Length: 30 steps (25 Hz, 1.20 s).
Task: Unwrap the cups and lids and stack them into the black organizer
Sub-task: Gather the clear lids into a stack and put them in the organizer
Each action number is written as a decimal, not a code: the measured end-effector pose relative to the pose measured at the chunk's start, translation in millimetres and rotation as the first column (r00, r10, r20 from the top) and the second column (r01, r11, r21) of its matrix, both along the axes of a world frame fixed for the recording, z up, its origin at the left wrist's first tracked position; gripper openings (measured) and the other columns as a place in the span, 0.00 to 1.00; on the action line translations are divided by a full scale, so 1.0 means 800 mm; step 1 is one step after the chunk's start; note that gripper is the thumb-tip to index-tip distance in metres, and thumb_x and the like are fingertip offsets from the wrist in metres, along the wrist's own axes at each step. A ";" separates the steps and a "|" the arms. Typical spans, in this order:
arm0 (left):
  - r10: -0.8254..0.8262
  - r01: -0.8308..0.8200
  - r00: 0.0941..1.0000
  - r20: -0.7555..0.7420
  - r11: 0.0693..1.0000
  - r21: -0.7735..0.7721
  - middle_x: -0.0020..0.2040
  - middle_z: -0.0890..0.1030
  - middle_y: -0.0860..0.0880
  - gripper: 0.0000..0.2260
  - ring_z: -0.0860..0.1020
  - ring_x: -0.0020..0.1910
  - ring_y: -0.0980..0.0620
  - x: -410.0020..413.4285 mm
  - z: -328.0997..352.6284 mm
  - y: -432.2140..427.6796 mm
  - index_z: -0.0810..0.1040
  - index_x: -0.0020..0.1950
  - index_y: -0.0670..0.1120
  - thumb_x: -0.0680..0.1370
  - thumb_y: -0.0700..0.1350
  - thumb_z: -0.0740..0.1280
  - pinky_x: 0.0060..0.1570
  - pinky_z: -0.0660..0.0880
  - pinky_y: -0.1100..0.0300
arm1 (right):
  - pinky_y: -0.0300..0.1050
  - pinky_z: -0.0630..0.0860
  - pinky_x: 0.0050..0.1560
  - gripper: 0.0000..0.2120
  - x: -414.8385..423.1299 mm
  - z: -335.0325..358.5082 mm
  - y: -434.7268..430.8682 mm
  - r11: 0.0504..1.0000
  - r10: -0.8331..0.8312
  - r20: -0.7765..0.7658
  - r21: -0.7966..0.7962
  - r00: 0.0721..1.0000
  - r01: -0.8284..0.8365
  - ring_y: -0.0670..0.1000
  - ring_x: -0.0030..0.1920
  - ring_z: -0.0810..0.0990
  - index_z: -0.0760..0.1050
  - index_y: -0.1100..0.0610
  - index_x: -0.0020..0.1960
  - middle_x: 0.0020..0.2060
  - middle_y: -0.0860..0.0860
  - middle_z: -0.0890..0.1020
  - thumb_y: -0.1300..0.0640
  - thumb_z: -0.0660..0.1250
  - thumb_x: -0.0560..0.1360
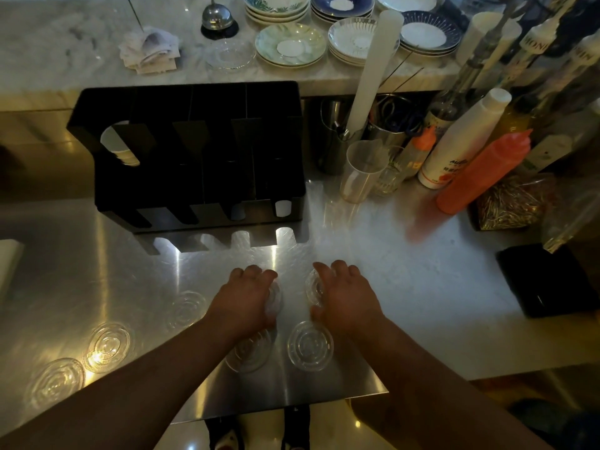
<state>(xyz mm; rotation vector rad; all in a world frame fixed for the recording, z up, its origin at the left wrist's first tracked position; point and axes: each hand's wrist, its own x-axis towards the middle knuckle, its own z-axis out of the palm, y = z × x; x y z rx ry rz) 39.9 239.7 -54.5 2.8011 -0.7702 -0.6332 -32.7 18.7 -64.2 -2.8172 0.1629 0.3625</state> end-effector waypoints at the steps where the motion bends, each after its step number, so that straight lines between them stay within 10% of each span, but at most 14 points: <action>1: 0.009 -0.008 1.000 0.010 1.000 -0.012 0.72 0.70 0.48 0.40 0.67 0.67 0.44 0.002 0.004 0.002 0.64 0.75 0.56 0.66 0.59 0.77 0.61 0.73 0.50 | 0.53 0.72 0.64 0.44 -0.004 0.003 -0.002 1.000 0.003 0.010 0.010 1.000 -0.003 0.58 0.67 0.70 0.57 0.45 0.77 0.71 0.54 0.69 0.35 0.73 0.68; 16: 0.202 -0.204 0.978 0.043 0.977 0.057 0.71 0.72 0.47 0.41 0.70 0.65 0.42 0.000 0.052 0.158 0.68 0.74 0.56 0.63 0.59 0.79 0.57 0.75 0.49 | 0.48 0.72 0.61 0.46 -0.091 0.021 0.043 0.990 0.088 -0.024 0.109 0.996 -0.084 0.54 0.64 0.69 0.54 0.43 0.78 0.70 0.52 0.67 0.35 0.71 0.66; 30: 0.072 -0.067 0.995 -0.072 0.995 0.067 0.69 0.73 0.48 0.41 0.74 0.63 0.43 0.007 0.027 0.176 0.68 0.73 0.57 0.62 0.62 0.77 0.59 0.76 0.49 | 0.47 0.73 0.57 0.45 -0.113 0.010 0.088 0.999 0.017 -0.040 0.041 0.999 -0.016 0.54 0.61 0.70 0.57 0.45 0.77 0.68 0.53 0.68 0.36 0.70 0.65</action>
